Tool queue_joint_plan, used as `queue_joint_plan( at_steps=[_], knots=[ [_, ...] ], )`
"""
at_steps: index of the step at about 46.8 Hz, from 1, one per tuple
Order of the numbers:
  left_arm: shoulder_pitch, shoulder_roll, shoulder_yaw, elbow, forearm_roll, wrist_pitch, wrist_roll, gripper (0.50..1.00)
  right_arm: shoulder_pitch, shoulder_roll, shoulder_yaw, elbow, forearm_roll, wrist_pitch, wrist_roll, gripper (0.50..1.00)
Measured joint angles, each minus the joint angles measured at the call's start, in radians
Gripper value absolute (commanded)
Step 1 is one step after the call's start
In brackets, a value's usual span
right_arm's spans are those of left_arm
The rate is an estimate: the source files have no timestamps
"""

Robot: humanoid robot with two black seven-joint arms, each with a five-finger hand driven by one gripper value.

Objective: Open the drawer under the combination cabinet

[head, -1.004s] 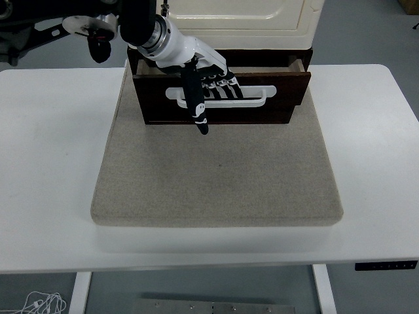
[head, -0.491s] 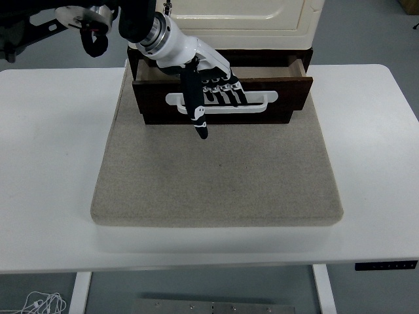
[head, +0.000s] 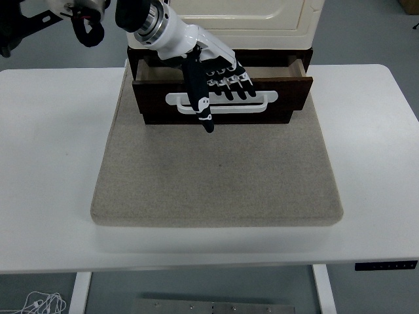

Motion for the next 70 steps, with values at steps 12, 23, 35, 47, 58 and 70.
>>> queue_joint_plan(
  at_steps=[12, 23, 35, 47, 58, 70],
  knots=[
    [0.033, 0.000, -0.101, 0.003, -0.034, 0.001, -0.009, 1.000, 0.000, 0.000, 0.000, 0.000, 0.000, 0.000, 0.000, 0.928],
    [0.146, 0.000, -0.337, 0.011, -0.030, 0.004, -0.026, 1.000, 0.000, 0.000, 0.000, 0.000, 0.000, 0.000, 0.000, 0.926],
    [0.214, -0.007, -0.599, 0.063, -0.034, 0.068, -0.091, 1.000, 0.000, 0.000, 0.000, 0.000, 0.000, 0.000, 0.000, 0.926],
    [0.215, -0.009, -0.818, 0.179, -0.039, 0.122, -0.199, 1.000, 0.000, 0.000, 0.000, 0.000, 0.000, 0.000, 0.000, 0.926],
    [0.209, -0.012, -0.902, 0.265, -0.039, 0.302, -0.322, 1.000, 0.000, 0.000, 0.000, 0.000, 0.000, 0.000, 0.000, 0.926],
    [0.206, 0.002, -0.988, 0.377, -0.037, 0.364, -0.373, 1.000, 0.000, 0.000, 0.000, 0.000, 0.000, 0.000, 0.000, 0.926]
  ],
)
